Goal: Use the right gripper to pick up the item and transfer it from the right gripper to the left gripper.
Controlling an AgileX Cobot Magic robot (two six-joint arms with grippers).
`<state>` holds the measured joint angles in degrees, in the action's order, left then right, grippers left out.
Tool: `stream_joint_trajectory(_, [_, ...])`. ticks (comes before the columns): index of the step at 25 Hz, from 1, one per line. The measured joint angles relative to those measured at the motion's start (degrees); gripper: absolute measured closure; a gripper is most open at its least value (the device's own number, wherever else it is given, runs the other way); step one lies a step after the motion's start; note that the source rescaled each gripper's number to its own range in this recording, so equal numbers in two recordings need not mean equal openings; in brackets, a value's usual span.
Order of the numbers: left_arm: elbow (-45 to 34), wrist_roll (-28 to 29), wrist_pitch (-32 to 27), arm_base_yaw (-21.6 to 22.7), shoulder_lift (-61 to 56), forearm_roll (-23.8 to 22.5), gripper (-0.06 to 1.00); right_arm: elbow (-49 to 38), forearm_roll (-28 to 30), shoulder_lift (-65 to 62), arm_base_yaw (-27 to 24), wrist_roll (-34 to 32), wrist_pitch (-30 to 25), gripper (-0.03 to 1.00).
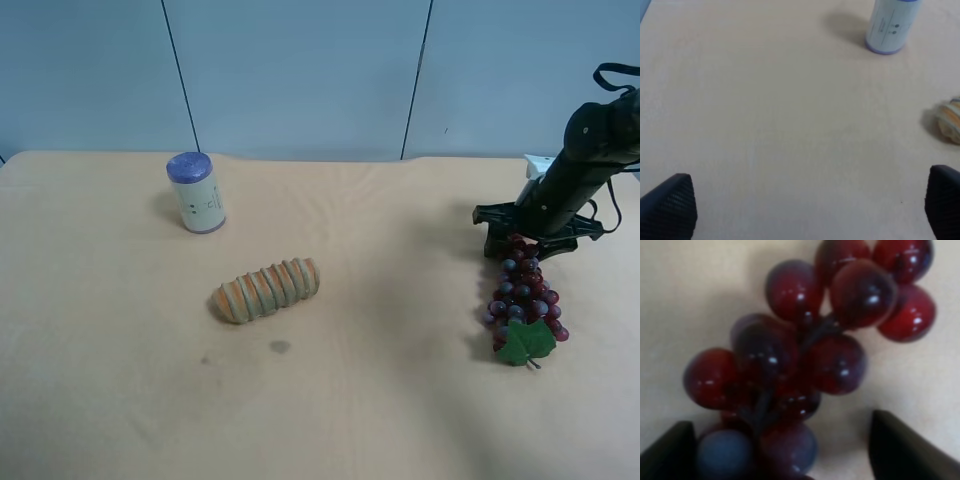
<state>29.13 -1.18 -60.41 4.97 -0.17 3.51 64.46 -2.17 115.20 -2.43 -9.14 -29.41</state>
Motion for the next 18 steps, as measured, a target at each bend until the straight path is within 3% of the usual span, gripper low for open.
stream_joint_trajectory(6, [0.0,0.0,0.0,0.0,0.0,0.0,-0.06,0.0,-0.1,0.0,0.0,0.0,0.1,0.59])
stream_joint_trajectory(11, [0.0,0.0,0.0,0.0,0.0,0.0,-0.06,0.0,0.9,0.0,0.0,0.0,1.1,0.88])
stream_joint_trajectory(18, [0.0,0.0,0.0,0.0,0.0,0.0,-0.06,0.0,1.6,0.0,0.0,0.0,1.2,0.90])
